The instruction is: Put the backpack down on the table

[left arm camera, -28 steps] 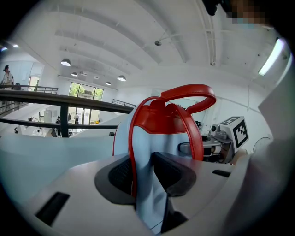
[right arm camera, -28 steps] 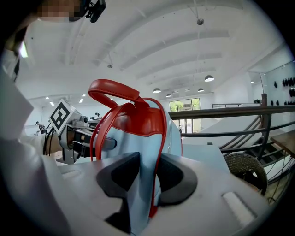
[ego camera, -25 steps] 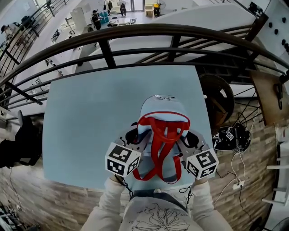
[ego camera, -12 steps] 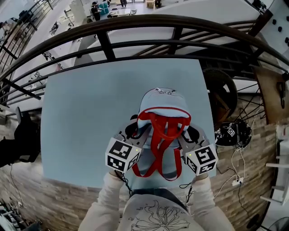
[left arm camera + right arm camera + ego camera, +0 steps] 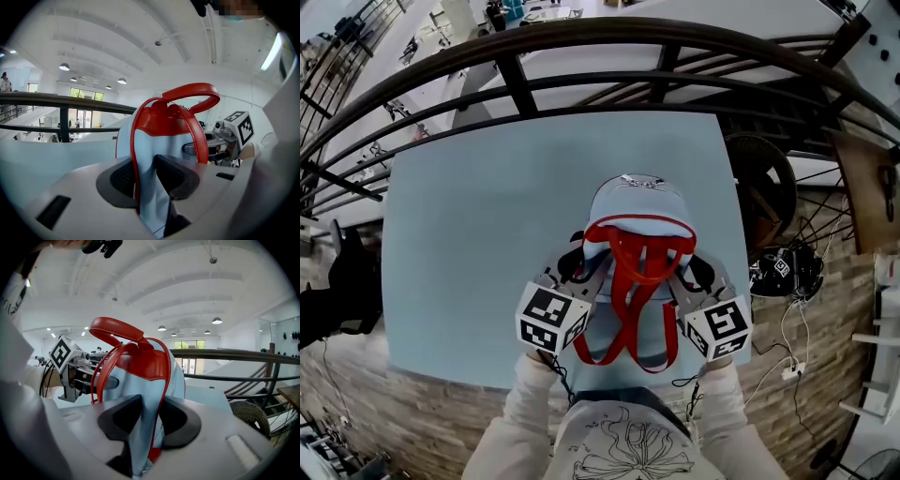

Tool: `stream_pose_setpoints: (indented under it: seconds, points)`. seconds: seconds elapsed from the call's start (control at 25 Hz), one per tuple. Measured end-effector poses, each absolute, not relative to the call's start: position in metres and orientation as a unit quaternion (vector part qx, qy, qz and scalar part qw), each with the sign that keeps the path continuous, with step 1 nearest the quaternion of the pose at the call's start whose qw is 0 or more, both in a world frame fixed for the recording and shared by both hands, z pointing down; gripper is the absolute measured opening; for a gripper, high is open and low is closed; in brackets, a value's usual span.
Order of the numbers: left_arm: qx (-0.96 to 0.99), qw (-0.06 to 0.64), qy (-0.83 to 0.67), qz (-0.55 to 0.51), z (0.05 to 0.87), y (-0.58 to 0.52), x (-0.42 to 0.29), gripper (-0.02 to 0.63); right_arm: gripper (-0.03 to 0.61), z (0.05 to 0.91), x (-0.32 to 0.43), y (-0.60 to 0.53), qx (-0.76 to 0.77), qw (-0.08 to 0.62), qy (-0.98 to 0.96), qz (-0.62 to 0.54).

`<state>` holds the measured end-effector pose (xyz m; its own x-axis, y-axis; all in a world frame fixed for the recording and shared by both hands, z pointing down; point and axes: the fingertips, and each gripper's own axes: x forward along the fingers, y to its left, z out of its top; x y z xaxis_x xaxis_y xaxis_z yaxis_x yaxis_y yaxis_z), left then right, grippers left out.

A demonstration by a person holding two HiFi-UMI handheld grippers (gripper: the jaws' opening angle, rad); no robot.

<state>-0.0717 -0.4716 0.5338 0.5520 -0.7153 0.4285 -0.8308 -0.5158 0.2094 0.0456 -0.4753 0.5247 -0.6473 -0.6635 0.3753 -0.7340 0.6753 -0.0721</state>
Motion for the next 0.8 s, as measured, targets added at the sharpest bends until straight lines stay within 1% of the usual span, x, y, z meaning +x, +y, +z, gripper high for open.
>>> stream_pose_setpoints:
  seconds: [0.4, 0.8]
  points:
    - [0.855, 0.206, -0.458, 0.130, 0.539, -0.462, -0.075, 0.130, 0.133, 0.528, 0.043, -0.467, 0.384, 0.156, -0.903, 0.111]
    - [0.846, 0.218, -0.472, 0.121, 0.544, -0.446, -0.077, 0.149, 0.150, 0.532, 0.045, -0.450, 0.382, 0.152, -0.904, 0.119]
